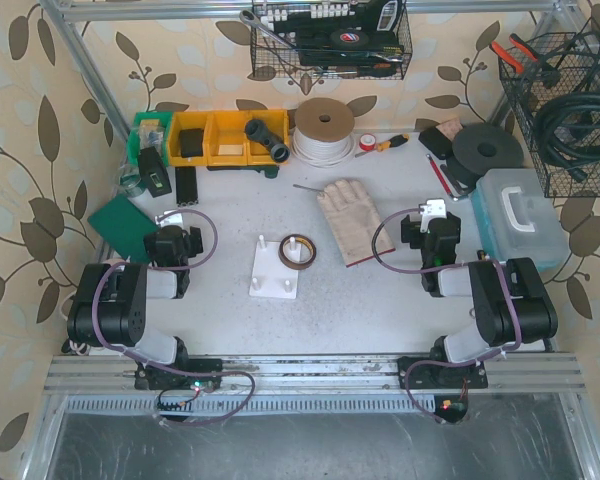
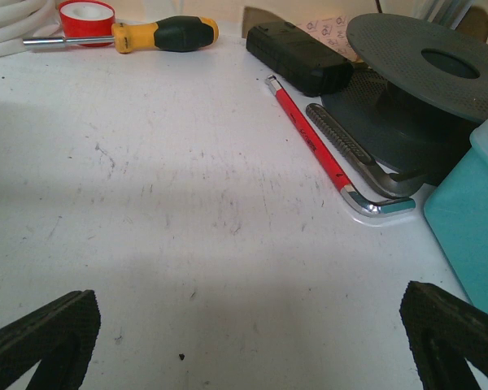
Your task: Install the large spring
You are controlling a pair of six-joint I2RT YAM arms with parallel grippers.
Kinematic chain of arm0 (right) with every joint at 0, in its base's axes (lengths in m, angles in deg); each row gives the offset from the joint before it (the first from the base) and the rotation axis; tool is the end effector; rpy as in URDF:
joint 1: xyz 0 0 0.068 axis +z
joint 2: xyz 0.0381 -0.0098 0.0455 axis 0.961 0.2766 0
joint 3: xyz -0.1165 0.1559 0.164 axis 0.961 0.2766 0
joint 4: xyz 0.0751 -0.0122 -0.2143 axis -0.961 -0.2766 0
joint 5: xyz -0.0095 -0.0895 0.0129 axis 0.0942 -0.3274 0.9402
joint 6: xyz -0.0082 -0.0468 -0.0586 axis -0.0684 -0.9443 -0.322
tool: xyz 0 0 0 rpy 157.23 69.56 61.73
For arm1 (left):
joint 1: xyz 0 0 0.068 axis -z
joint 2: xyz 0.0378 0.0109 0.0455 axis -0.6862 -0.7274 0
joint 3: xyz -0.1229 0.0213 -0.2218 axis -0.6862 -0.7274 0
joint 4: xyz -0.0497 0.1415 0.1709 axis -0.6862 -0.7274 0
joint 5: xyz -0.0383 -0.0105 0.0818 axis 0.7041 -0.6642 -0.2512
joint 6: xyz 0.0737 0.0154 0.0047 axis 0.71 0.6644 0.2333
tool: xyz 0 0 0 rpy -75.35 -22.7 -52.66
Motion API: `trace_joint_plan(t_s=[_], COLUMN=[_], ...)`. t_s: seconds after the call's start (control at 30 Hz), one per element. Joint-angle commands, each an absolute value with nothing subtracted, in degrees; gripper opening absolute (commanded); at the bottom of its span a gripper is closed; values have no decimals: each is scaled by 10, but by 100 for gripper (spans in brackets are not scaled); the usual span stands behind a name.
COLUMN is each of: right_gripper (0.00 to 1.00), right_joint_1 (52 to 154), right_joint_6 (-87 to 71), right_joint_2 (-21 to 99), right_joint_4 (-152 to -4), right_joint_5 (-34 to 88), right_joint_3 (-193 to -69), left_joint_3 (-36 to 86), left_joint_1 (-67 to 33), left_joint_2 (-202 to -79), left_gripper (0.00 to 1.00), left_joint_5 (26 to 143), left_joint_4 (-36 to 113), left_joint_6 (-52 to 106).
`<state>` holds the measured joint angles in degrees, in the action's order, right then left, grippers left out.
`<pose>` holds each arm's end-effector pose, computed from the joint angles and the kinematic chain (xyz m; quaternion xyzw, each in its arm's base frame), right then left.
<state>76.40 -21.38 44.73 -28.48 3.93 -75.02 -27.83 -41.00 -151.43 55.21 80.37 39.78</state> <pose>0.2713 -0.0050 0.1474 0.0151 0.8061 -0.1268 0.5778 0.2639 0.0118 0.1358 -0.0722 0.8250 0.1470 0.5409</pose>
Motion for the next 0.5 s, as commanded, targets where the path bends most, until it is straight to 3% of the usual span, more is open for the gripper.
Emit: trace_joint_plan(t_s=[0.0,0.47], right_gripper=[100,100], right_joint_1=[761,762], right_joint_6=[-206,-206], right_joint_2=[441,441], right_joint_4=[-284,-283], right_joint_5=[48,48], right_joint_3=[-759,-759], left_joint_3=[-266,-269], left_joint_1=[-406,-388], left_joint_2=[-1503,-1506], left_gripper=[99,99], left_joint_5=[557,526], left_joint_4=[818,830], left_joint_6=[396,406])
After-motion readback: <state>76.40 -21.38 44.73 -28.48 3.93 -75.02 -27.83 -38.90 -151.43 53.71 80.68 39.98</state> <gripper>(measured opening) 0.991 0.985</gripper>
